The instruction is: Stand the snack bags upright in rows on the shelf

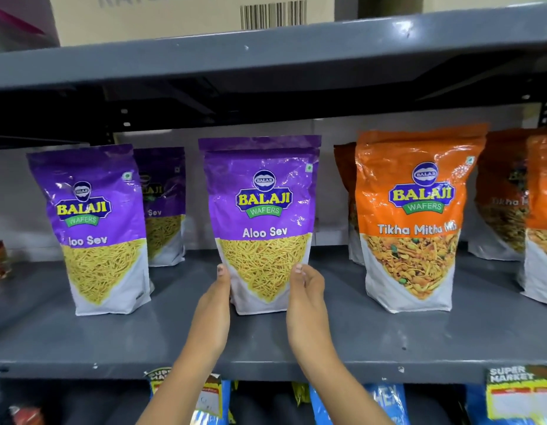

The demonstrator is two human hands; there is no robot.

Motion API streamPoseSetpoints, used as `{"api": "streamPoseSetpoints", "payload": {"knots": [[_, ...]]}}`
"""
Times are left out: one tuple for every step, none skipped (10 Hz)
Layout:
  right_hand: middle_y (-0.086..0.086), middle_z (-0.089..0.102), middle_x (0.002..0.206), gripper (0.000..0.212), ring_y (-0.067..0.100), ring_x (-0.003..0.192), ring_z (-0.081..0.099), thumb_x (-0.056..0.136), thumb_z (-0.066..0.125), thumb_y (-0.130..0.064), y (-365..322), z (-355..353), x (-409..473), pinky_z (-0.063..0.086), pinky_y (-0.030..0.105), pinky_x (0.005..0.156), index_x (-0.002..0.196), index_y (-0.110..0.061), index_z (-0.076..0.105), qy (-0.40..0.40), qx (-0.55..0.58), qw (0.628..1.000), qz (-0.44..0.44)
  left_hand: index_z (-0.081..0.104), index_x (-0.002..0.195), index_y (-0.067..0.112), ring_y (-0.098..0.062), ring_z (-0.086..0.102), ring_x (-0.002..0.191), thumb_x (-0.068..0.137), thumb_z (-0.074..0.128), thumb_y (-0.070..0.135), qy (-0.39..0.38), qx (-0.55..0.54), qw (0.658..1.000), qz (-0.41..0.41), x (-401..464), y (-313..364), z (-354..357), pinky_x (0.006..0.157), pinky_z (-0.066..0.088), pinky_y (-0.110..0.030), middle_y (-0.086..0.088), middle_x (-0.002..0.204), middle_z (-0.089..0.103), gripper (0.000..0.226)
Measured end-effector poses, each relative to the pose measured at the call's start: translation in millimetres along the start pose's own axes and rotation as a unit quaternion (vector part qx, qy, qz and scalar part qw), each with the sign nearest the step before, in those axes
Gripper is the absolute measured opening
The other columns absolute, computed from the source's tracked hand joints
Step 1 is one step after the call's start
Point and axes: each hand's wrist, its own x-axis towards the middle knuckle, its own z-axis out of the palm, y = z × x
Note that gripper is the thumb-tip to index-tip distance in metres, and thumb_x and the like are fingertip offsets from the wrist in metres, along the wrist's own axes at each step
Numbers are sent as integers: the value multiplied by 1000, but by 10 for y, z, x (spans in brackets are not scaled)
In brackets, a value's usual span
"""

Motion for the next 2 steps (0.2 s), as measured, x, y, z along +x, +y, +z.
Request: {"api": "streamPoseSetpoints", "payload": {"knots": [[-11, 59, 113, 43, -5, 96, 53, 96, 38, -52, -75, -57, -31, 38, 8, 72, 129, -25, 45, -36, -11, 999, 10, 52, 141, 25, -14, 44, 137, 94, 27, 63, 38, 59, 993, 98, -376, 62, 85, 116, 29, -36, 4, 146, 52, 66], [-14, 61, 115, 29, 2, 109, 56, 97, 40, -48, -186, -262, -91, 39, 9, 82, 120, -33, 51, -43, -52, 997, -36, 33, 152, 23, -15, 32, 146, 100, 33, 48, 134, 99, 974, 152, -559, 147, 229, 107, 22, -21, 4, 159, 35, 58]]}}
